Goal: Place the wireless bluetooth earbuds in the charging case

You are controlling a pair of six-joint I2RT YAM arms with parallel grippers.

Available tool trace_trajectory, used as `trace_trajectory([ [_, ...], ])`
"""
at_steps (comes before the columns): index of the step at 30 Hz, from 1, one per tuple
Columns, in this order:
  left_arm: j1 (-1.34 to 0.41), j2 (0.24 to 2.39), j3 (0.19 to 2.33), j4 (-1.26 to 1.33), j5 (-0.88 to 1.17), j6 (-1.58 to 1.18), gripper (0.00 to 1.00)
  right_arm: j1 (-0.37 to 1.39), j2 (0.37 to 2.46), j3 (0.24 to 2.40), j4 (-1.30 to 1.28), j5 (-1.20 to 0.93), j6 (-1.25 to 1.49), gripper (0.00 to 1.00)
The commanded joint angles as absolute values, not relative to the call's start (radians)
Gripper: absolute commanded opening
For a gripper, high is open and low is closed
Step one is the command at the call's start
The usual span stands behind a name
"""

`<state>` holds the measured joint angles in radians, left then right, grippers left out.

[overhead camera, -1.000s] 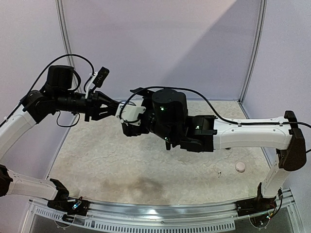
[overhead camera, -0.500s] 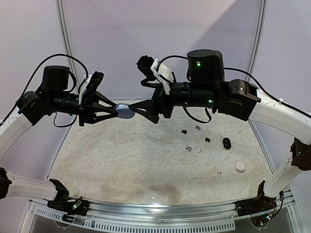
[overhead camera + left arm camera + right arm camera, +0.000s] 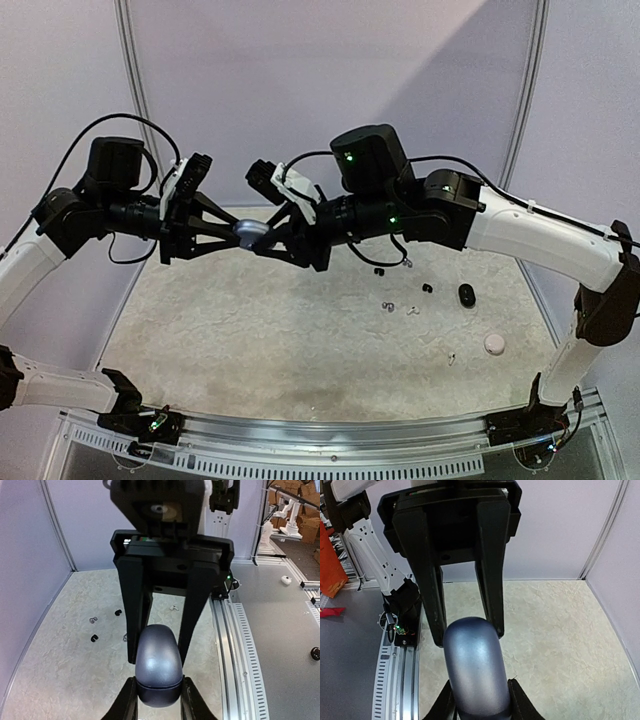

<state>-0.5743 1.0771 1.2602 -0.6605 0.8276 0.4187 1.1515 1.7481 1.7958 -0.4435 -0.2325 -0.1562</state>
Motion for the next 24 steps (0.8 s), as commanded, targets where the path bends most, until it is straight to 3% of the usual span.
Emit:
trace_trajectory([
  [1, -0.584, 1.063, 1.249, -0.680, 0.828, 0.432, 0.00, 1.151, 1.740, 1.806, -0.451, -0.266, -0.174, 0.02],
  [4, -0.584, 1.062, 1.240, -0.669, 0.832, 0.398, 0.00, 1.152, 1.729, 1.801, -0.451, -0.260, -0.187, 0.00],
  [5, -0.584, 1.062, 1.235, -0.659, 0.835, 0.374, 0.15, 1.151, 1.724, 1.800, -0.451, -0.261, -0.193, 0.00],
  [7, -0.583, 1.060, 1.221, -0.645, 0.851, 0.337, 0.58, 1.151, 1.715, 1.799, -0.451, -0.262, -0.203, 0.00],
  [8, -0.583, 1.059, 1.210, -0.643, 0.861, 0.329, 0.68, 1.152, 1.710, 1.799, -0.448, -0.264, -0.208, 0.00],
  [9, -0.583, 1.057, 1.199, -0.641, 0.869, 0.327, 0.71, 1.151, 1.703, 1.799, -0.444, -0.268, -0.210, 0.00],
  [11, -0.583, 1.056, 1.175, -0.634, 0.871, 0.328, 0.67, 1.150, 1.694, 1.799, -0.436, -0.279, -0.216, 0.00],
  [15, -0.584, 1.053, 1.154, -0.551, 0.859, 0.274, 0.38, 1.151, 1.690, 1.805, -0.447, -0.288, -0.226, 0.00],
  [16, -0.584, 1.057, 1.158, -0.535, 0.862, 0.261, 0.35, 1.151, 1.690, 1.806, -0.456, -0.281, -0.233, 0.00],
  [24, -0.597, 1.069, 1.179, -0.512, 0.911, 0.248, 0.39, 1.151, 1.692, 1.826, -0.483, -0.252, -0.252, 0.00],
])
